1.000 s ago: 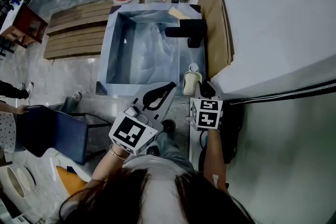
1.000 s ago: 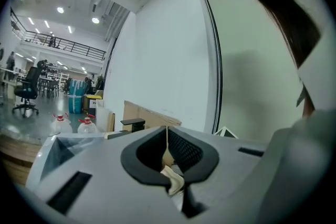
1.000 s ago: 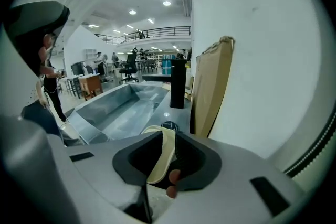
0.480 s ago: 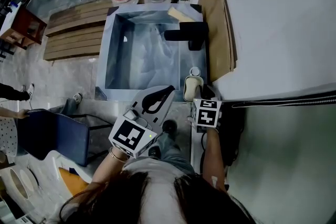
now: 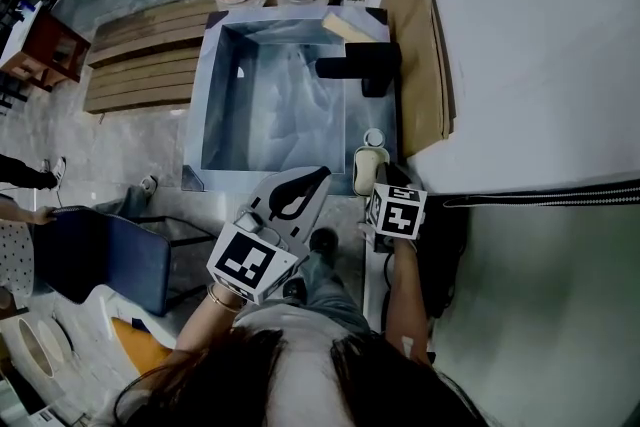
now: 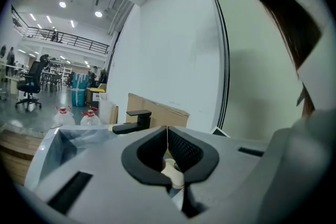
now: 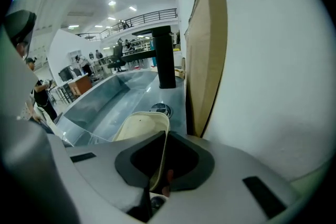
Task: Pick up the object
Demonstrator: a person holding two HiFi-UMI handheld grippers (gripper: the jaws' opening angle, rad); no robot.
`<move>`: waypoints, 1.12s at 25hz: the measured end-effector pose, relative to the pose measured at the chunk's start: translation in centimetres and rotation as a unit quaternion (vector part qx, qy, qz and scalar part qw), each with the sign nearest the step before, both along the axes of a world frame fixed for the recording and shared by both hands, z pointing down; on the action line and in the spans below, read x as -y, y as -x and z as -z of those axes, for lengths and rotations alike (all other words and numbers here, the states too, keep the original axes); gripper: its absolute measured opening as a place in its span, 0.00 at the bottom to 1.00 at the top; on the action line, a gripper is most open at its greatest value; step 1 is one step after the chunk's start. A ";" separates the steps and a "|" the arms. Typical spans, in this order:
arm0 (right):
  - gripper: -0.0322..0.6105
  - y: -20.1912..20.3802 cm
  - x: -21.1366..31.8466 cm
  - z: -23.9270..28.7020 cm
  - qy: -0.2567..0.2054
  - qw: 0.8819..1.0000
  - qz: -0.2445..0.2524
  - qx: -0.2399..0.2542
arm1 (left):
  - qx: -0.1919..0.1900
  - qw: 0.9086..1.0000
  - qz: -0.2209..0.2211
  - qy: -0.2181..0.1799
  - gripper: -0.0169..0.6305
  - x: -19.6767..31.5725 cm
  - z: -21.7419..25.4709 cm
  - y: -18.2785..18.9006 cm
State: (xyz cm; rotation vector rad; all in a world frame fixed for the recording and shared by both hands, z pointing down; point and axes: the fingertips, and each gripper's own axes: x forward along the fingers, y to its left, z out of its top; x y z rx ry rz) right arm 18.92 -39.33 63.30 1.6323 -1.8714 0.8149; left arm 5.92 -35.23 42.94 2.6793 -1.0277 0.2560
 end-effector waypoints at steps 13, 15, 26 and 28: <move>0.10 0.1 -1.1 1.0 -0.016 0.999 -0.031 0.019 | -0.001 1.000 0.011 -0.016 0.04 -1.2 0.8 1.5; 0.10 0.2 -1.4 1.4 -0.019 0.999 -0.035 0.025 | 0.001 1.000 0.009 -0.027 0.04 -1.5 1.1 1.8; 0.10 1.4 -3.8 4.9 -0.049 0.996 -0.051 0.047 | -0.006 0.999 0.015 -0.044 0.04 -3.9 2.6 3.7; 0.10 1.8 -4.4 5.6 -0.055 0.996 -0.053 0.050 | -0.006 0.999 0.014 -0.050 0.04 -4.6 2.9 4.1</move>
